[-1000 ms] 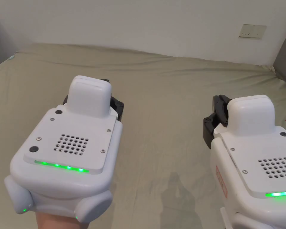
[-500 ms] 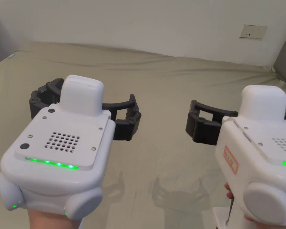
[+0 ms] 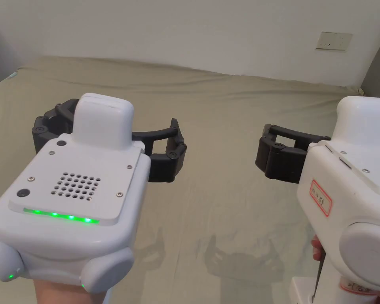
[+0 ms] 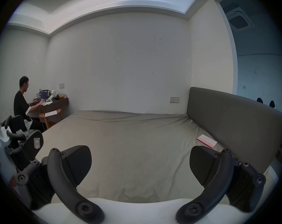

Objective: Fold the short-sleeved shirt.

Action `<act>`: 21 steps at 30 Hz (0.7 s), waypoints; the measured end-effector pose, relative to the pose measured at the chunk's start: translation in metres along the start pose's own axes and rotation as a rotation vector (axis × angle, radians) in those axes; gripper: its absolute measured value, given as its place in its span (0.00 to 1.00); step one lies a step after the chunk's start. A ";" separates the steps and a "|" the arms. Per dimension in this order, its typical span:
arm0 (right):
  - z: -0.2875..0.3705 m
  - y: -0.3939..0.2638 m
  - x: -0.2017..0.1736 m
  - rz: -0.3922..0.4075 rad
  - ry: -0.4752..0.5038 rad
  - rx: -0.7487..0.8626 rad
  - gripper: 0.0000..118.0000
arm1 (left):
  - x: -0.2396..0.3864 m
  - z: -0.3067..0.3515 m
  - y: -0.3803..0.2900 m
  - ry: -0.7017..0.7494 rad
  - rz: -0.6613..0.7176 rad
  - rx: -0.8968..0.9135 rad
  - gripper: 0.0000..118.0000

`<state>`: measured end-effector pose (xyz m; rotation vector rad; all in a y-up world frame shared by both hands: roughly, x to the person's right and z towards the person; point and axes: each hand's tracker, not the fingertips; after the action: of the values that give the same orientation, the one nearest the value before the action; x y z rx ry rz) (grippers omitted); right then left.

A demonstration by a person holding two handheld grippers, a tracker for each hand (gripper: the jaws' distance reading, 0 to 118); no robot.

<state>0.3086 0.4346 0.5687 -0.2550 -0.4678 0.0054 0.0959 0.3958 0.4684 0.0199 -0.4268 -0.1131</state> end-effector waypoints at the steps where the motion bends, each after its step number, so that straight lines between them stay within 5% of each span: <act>1: 0.000 0.000 -0.001 0.008 -0.003 0.004 1.00 | 0.000 0.000 0.000 0.000 0.001 0.001 1.00; 14: -0.006 -0.009 -0.008 0.020 -0.022 -0.028 1.00 | 0.004 0.001 -0.002 -0.003 -0.013 -0.005 1.00; 18: -0.006 -0.010 -0.001 -0.002 0.063 -0.031 1.00 | 0.004 -0.001 -0.004 -0.002 -0.009 -0.012 1.00; 21: -0.006 -0.013 -0.003 0.021 0.004 0.032 1.00 | 0.006 -0.003 -0.007 0.007 -0.013 -0.009 1.00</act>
<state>0.3084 0.4198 0.5653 -0.2291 -0.4610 0.0330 0.1014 0.3883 0.4680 0.0146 -0.4195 -0.1278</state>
